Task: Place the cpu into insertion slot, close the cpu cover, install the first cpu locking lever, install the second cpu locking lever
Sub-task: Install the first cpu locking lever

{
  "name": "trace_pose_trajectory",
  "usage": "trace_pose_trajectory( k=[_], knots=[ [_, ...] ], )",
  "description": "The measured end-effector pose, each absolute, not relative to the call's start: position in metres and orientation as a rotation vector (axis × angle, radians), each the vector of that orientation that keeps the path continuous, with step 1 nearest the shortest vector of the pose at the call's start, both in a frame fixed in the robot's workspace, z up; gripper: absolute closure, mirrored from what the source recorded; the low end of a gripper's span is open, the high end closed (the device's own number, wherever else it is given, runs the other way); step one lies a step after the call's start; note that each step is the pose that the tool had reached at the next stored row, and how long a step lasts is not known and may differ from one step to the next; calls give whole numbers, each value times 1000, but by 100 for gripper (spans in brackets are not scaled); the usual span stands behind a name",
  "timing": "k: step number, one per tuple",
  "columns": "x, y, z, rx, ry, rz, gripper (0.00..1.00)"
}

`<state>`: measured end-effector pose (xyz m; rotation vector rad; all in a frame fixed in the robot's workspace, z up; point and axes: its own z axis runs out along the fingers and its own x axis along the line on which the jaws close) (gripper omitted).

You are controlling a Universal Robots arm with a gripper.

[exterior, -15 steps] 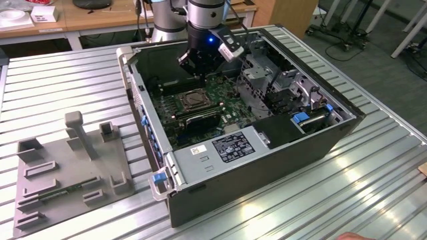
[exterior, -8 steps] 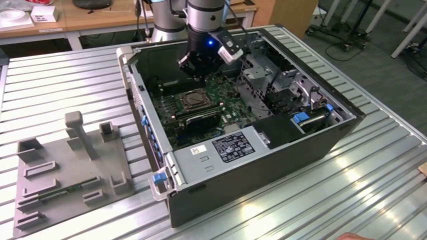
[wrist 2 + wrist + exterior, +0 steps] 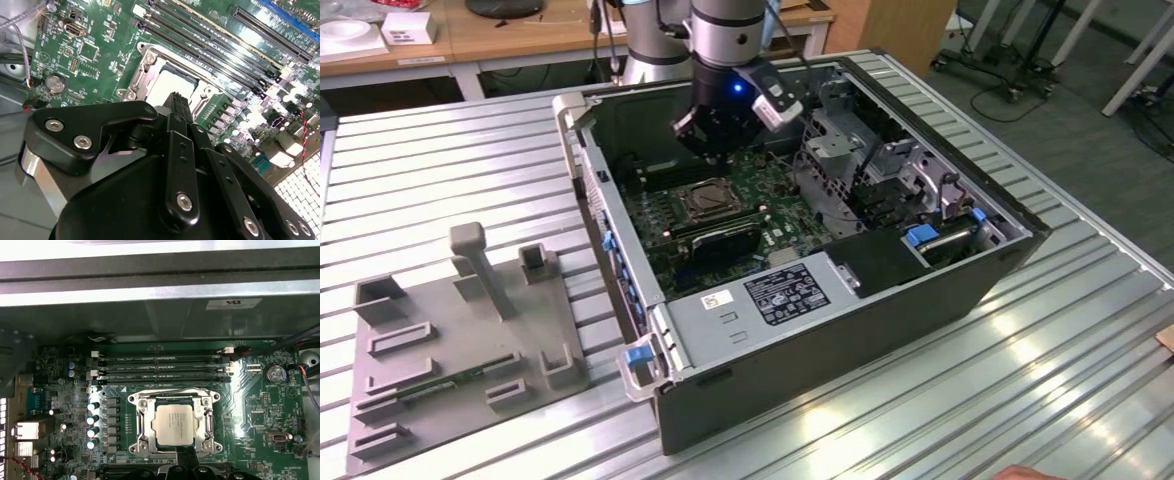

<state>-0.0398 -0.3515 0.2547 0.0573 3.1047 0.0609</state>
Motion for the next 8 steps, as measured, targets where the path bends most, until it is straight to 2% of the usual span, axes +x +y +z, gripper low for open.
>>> trace_pose_trajectory(
  k=[8],
  knots=[
    [-48,-348,243,58,3105,60,90]
  ],
)
